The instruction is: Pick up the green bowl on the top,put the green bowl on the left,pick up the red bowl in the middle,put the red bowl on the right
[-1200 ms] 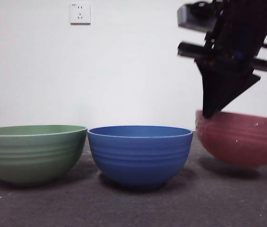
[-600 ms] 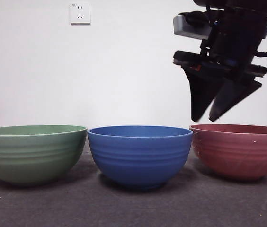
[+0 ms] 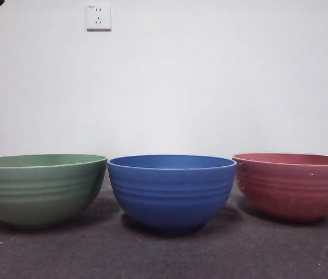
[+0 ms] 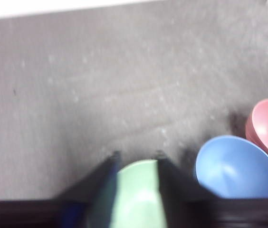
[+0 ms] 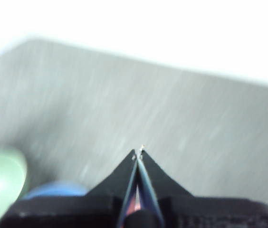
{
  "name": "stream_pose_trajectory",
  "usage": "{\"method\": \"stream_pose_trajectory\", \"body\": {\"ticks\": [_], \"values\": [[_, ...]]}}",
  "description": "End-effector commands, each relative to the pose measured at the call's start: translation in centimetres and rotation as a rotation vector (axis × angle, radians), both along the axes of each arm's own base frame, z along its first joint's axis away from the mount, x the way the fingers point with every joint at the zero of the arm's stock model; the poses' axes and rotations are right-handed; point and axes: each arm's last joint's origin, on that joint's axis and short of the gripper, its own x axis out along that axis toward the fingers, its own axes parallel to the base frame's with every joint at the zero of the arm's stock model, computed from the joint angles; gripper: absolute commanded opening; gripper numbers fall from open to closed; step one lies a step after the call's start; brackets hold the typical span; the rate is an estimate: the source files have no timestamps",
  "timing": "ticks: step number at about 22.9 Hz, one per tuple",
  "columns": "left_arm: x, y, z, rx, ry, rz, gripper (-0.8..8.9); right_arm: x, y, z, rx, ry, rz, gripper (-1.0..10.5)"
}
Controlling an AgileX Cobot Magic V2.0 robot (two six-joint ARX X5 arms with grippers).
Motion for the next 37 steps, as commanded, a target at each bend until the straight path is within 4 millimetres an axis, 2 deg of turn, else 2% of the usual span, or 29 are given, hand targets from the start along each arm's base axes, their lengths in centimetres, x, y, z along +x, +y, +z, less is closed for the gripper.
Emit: {"method": "stream_pose_trajectory", "body": {"ticks": [1, 5, 7, 9, 24, 28, 32, 34, 37], "values": [[-1.2, 0.3, -2.2, 0.000, -0.060, -0.005, -0.08, -1.8, -1.2, -2.3, 0.011, -0.087, -0.009, -0.2], [-4.0, 1.0, -6.7, -0.055, -0.227, 0.003, -0.08, -4.6, -3.1, -6.1, 0.087, -0.153, -0.024, -0.2], [-5.4, 1.4, -7.9, -0.077, -0.300, 0.001, -0.08, -5.3, -3.5, -6.7, 0.100, -0.120, -0.042, -0.2], [-5.8, 1.5, -8.3, -0.074, -0.269, -0.002, -0.03, -5.4, -3.7, -7.1, 0.089, -0.084, -0.091, -0.2], [-6.0, 1.5, -9.6, -0.038, -0.136, -0.006, -0.04, -5.2, -3.6, -7.2, 0.082, -0.071, -0.087, -0.2], [-7.8, 2.2, -8.9, 0.072, -0.268, 0.034, -0.03, -5.2, -3.6, -7.2, 0.082, -0.071, -0.087, -0.2], [-10.1, 3.2, -8.8, 0.063, -0.437, 0.101, -0.03, -5.2, -3.6, -7.2, 0.081, -0.071, -0.089, -0.2], [-10.7, 3.8, -10.0, 0.068, -0.498, 0.186, -0.03, -5.2, -3.6, -7.2, 0.081, -0.071, -0.088, -0.2], [-10.6, 4.3, -12.6, 0.085, -0.529, 0.288, -0.03, -5.2, -3.6, -7.2, 0.082, -0.070, -0.087, -0.2]]}}
